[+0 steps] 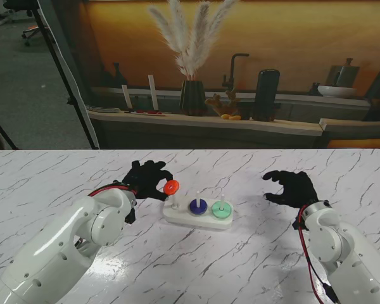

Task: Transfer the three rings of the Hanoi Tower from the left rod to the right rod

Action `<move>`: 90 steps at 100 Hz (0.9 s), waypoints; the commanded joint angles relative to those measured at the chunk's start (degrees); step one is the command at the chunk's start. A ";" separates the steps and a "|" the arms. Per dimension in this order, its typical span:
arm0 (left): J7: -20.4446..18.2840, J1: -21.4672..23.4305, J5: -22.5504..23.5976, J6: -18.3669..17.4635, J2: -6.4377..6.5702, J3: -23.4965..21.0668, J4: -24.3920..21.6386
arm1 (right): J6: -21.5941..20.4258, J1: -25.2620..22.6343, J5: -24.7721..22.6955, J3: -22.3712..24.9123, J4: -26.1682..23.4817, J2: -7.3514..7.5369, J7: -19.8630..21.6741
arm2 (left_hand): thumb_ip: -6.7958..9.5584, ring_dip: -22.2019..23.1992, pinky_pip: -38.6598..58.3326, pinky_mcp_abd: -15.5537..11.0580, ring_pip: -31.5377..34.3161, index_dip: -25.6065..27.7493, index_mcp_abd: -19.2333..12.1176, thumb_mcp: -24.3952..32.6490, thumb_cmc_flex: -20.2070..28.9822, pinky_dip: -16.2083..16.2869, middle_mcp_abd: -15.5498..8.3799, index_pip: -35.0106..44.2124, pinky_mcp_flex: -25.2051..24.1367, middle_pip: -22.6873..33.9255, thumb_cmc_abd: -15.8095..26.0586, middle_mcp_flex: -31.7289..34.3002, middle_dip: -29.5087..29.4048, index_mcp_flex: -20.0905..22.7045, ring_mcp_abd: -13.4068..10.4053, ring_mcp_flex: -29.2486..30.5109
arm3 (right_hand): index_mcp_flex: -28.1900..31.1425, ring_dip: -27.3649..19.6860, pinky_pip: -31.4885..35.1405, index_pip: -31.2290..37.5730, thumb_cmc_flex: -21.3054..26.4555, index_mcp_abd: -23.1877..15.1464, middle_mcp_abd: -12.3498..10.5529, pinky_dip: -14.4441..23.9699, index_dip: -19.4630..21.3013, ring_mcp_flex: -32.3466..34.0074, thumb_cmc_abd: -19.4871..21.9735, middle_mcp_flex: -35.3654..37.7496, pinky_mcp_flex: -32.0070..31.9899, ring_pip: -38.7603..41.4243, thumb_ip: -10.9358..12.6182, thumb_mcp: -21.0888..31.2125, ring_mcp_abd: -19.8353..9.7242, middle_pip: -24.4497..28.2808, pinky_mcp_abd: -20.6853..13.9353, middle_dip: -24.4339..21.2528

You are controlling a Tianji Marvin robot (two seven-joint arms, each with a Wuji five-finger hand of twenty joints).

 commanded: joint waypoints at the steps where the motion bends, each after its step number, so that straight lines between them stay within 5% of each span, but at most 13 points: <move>1: -0.51 0.03 -0.20 -1.06 -0.04 0.30 0.42 | -0.02 -0.35 0.04 -0.25 -0.06 -0.39 0.06 | -0.86 0.49 0.10 0.71 -0.36 1.91 -2.01 1.46 3.56 -0.33 -0.33 3.37 -0.12 -0.29 2.40 -0.19 0.23 2.54 0.07 0.25 | -0.42 -0.45 1.00 0.63 0.00 -0.85 0.07 -0.46 0.62 -1.23 0.87 0.00 -0.38 0.60 2.34 0.92 0.16 0.35 17.86 -0.57; 90: -1.27 -2.06 -1.17 0.02 0.05 3.16 3.13 | -0.01 -0.77 0.07 0.31 -0.26 -0.42 -0.07 | -0.77 0.58 0.43 0.70 -0.21 1.85 -1.63 1.53 3.79 -0.14 -0.21 3.40 -0.04 0.23 2.20 0.90 0.51 2.35 -0.01 0.43 | -0.42 -0.45 1.04 0.66 0.02 -0.87 0.01 -0.44 0.62 -1.24 0.86 -0.06 -0.36 0.64 2.35 0.91 0.14 0.35 17.87 -0.58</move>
